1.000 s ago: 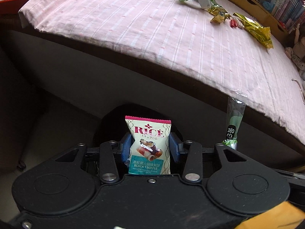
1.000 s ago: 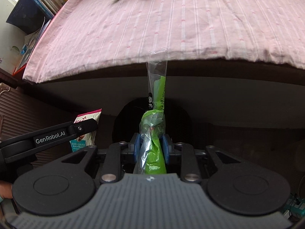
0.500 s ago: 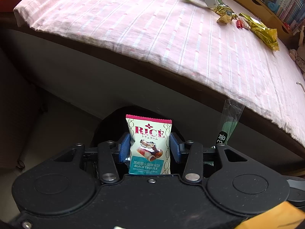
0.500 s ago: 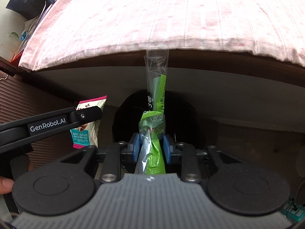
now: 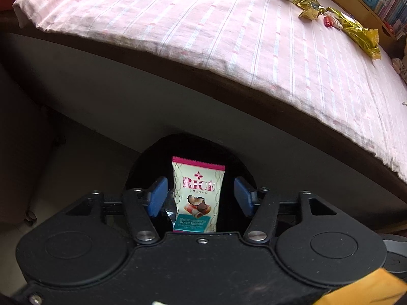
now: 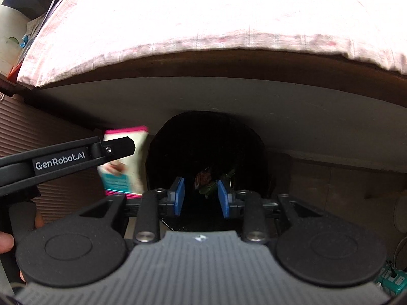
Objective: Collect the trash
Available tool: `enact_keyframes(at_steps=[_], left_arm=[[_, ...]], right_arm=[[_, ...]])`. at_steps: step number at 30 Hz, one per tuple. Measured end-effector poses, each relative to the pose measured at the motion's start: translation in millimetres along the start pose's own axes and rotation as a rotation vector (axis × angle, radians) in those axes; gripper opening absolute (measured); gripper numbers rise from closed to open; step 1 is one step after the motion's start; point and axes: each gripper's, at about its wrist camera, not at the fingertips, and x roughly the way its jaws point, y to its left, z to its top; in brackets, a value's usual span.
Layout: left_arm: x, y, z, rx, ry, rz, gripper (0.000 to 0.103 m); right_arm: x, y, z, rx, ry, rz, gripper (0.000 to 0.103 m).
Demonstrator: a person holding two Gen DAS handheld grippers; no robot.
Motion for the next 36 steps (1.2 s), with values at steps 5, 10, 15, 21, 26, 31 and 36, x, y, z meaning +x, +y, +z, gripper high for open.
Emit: enact_keyframes(at_steps=[5, 10, 15, 21, 26, 31, 36], left_arm=[[4, -3, 3, -0.001, 0.004, -0.003, 0.074], [3, -3, 5, 0.005, 0.005, -0.003, 0.075], [-4, -5, 8, 0.018, -0.009, -0.007, 0.076], [-15, -8, 14, 0.038, -0.034, -0.021, 0.078], [-28, -7, 19, 0.053, -0.058, -0.03, 0.079], [-50, -6, 26, 0.068, -0.113, -0.041, 0.085], [-74, -8, 42, 0.077, -0.213, -0.048, 0.093]], right_arm=[[0, 1, 1, 0.007, -0.003, -0.006, 0.052], [-2, 2, 1, 0.01, -0.01, -0.012, 0.053], [-12, 2, 3, 0.011, -0.032, -0.014, 0.054], [-25, 6, 7, 0.019, -0.078, -0.017, 0.058], [-39, 7, 10, 0.03, -0.109, -0.021, 0.061], [-59, 13, 17, 0.01, -0.156, -0.026, 0.068], [-89, 15, 36, -0.005, -0.226, -0.051, 0.074]])
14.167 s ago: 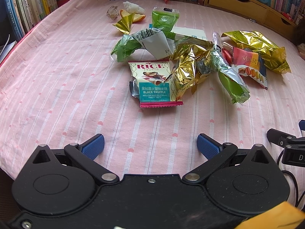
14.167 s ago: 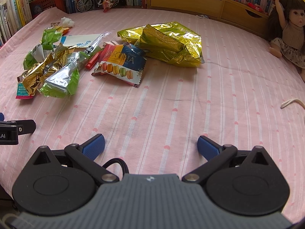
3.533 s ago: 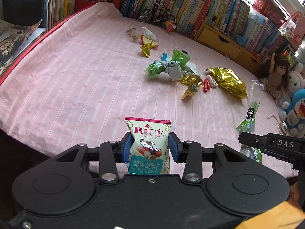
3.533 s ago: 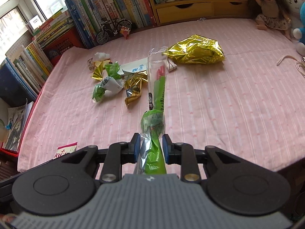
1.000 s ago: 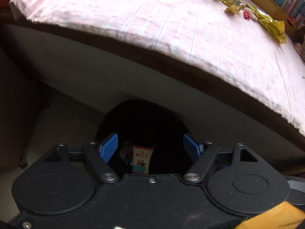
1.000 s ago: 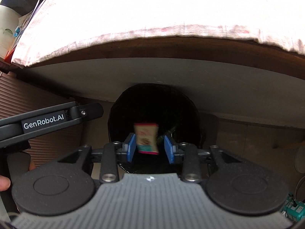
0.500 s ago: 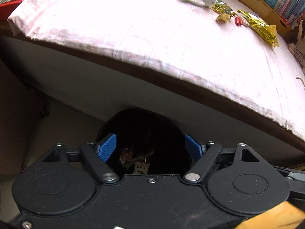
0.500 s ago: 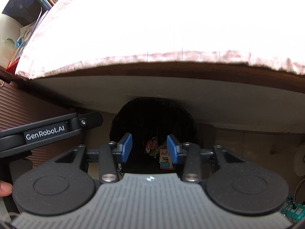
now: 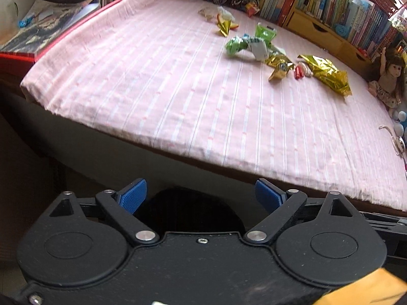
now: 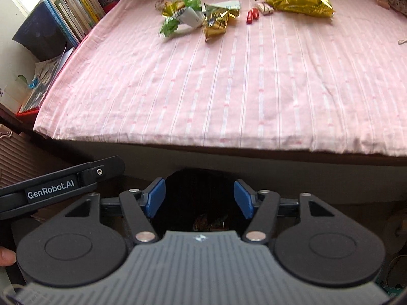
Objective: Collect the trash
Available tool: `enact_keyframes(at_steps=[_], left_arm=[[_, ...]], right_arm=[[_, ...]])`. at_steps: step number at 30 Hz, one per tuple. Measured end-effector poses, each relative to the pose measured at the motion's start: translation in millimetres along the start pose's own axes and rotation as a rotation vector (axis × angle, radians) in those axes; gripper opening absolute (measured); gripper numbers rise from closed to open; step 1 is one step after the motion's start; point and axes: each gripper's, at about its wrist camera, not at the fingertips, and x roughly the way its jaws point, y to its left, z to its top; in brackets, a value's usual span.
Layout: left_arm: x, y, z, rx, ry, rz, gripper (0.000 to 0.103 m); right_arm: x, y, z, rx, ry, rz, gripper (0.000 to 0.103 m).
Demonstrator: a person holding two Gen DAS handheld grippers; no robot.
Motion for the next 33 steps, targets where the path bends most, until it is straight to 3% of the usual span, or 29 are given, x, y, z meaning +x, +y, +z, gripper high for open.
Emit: enact_keyframes(at_steps=[15, 23, 27, 33], left_arm=[[-17, -26, 106, 0.138, -0.215, -0.1, 0.098], [-6, -55, 129, 0.181, -0.274, -0.112, 0.101], [18, -75, 141, 0.169, -0.269, -0.106, 0.101], [59, -103, 168, 0.089, -0.219, -0.079, 0.101]], right_arm=[[-53, -9, 82, 0.12, -0.346, -0.167, 0.089], [-51, -37, 122, 0.158, -0.429, -0.23, 0.095], [-39, -58, 148, 0.119, -0.448, -0.244, 0.101], [-6, -99, 202, 0.073, -0.411, -0.245, 0.103]])
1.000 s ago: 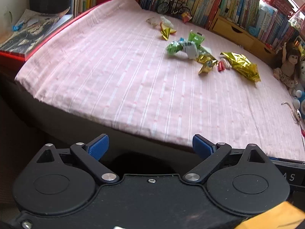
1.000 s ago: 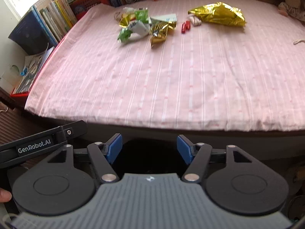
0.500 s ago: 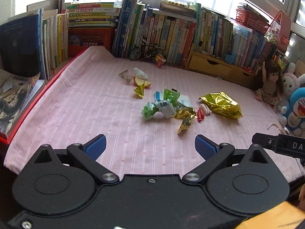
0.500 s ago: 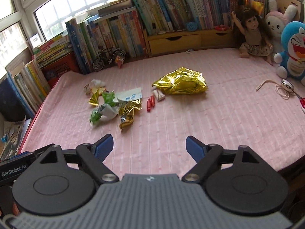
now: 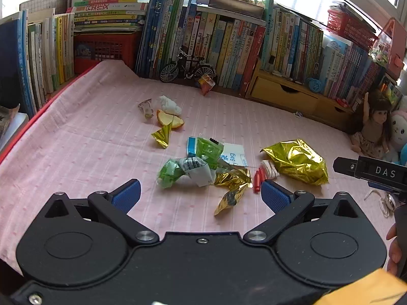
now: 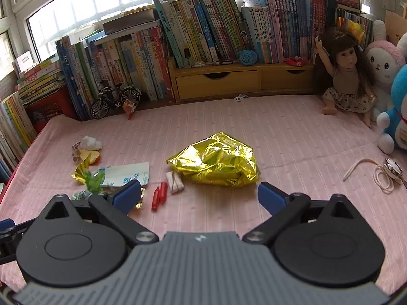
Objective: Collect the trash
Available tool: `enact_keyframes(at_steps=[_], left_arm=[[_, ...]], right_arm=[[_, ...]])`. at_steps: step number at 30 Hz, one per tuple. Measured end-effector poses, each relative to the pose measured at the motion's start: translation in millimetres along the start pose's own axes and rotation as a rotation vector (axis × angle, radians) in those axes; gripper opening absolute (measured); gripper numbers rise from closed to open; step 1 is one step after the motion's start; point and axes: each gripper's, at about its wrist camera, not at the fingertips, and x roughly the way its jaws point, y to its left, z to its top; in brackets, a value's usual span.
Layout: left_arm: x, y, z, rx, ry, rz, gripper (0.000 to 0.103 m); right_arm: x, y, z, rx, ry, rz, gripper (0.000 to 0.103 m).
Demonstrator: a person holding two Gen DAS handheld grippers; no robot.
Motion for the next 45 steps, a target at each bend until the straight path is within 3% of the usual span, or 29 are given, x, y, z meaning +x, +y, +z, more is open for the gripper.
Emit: enact_keyframes(at_steps=[8, 15, 27, 32, 37, 40, 43, 45], left_arm=[[67, -12, 30, -0.097, 0.045, 0.116, 0.101], [114, -29, 35, 0.007, 0.112, 0.183, 0.101], [155, -29, 29, -0.09, 0.197, 0.249, 0.1], [163, -30, 27, -0.092, 0.204, 0.282, 0.1], [169, -31, 30, -0.095, 0.198, 0.302, 0.1], [166, -29, 32, -0.114, 0.181, 0.302, 0.094], [161, -27, 33, -0.135, 0.161, 0.303, 0.078], [158, -25, 33, -0.141, 0.156, 0.298, 0.076]], right_arm=[[79, -45, 29, 0.034, 0.084, 0.027, 0.103], [123, -61, 33, 0.076, 0.162, 0.075, 0.103], [162, -47, 32, 0.012, 0.269, 0.108, 0.103], [169, -35, 31, -0.1, 0.287, 0.102, 0.103], [175, -32, 29, -0.113, 0.311, 0.114, 0.103], [179, -30, 29, -0.121, 0.329, 0.124, 0.103], [179, -32, 28, -0.104, 0.334, 0.143, 0.098], [177, -33, 28, -0.097, 0.329, 0.153, 0.095]])
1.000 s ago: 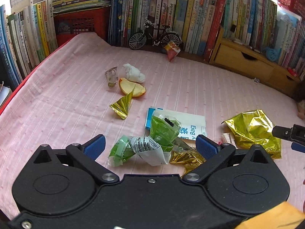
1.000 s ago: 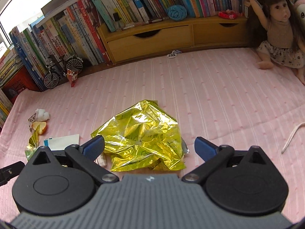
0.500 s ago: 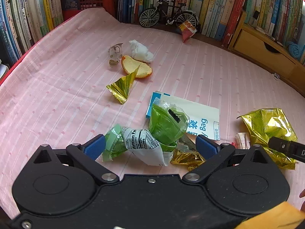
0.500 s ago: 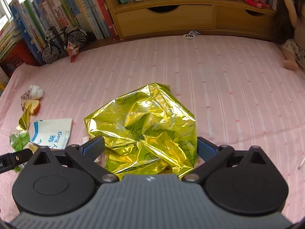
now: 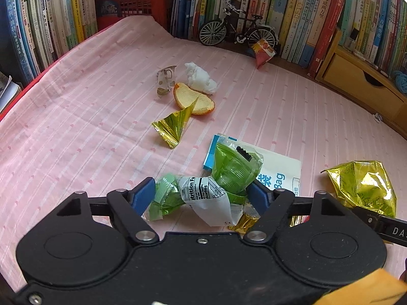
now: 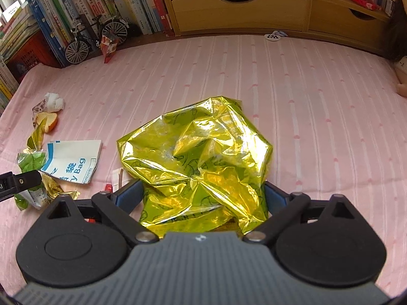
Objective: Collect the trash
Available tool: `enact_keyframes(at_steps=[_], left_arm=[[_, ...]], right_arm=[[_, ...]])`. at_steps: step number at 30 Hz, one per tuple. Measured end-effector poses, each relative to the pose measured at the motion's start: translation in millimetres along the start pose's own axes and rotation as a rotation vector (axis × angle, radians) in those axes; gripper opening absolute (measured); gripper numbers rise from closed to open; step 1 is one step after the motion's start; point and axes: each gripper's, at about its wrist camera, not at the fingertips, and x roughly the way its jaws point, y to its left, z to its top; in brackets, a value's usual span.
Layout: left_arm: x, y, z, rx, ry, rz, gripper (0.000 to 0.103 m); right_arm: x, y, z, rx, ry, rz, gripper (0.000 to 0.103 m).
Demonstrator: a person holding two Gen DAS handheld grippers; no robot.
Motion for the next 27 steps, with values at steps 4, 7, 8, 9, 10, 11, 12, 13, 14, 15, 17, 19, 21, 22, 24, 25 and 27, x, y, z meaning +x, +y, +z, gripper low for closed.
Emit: enact_keyframes(at_steps=[4, 7, 8, 9, 10, 11, 12, 13, 14, 15, 17, 19, 21, 22, 24, 25, 27], left_arm=[[-5, -1, -1, 0.025, -0.026, -0.023, 0.053], [-11, -3, 0, 0.015, -0.04, -0.023, 0.05], [-14, -3, 0, 0.013, -0.047, -0.026, 0.05], [-18, -3, 1, 0.011, -0.053, -0.031, 0.05], [-22, -2, 1, 0.009, -0.056, -0.035, 0.049], [-26, -2, 1, 0.005, -0.061, -0.038, 0.049], [-33, -1, 1, 0.0, -0.07, -0.041, 0.049], [-39, 0, 1, -0.003, -0.078, -0.044, 0.049], [-45, 1, 0, -0.007, -0.085, -0.048, 0.049], [-50, 3, -1, -0.009, -0.09, -0.051, 0.049], [-62, 6, -3, -0.008, -0.098, -0.06, 0.049], [-72, 9, -6, -0.001, -0.105, -0.073, 0.022], [-79, 14, -9, -0.004, -0.082, -0.081, 0.011], [-82, 17, -12, -0.012, -0.084, -0.092, 0.012], [-92, 22, -20, 0.004, -0.097, -0.107, 0.012], [-97, 23, -23, 0.018, -0.106, -0.111, 0.011], [-108, 29, -32, 0.035, -0.12, -0.132, 0.011]], right_arm=[[-6, -1, -2, 0.013, -0.014, 0.026, 0.088], [-13, -2, -2, 0.029, -0.015, 0.047, 0.086], [-16, -3, -2, 0.033, -0.02, 0.052, 0.085], [-19, -3, -3, 0.037, -0.026, 0.057, 0.085], [-21, -3, -2, 0.041, -0.032, 0.061, 0.085], [-24, -3, -2, 0.046, -0.037, 0.068, 0.085], [-26, -3, -2, 0.05, -0.042, 0.074, 0.085], [-28, -2, -2, 0.053, -0.048, 0.079, 0.085], [-30, -2, -2, 0.055, -0.053, 0.082, 0.085], [-32, -1, -3, 0.056, -0.058, 0.083, 0.085], [-37, 0, -3, 0.066, -0.071, 0.08, 0.085], [-44, 2, -6, 0.081, -0.089, 0.079, 0.085], [-54, 4, -9, 0.091, -0.114, 0.073, 0.085], [-59, 5, -12, 0.096, -0.126, 0.069, 0.085], [-70, 8, -20, 0.109, -0.151, 0.059, 0.085], [-76, 9, -25, 0.115, -0.159, 0.053, 0.085], [-88, 13, -36, 0.125, -0.173, 0.043, 0.085]])
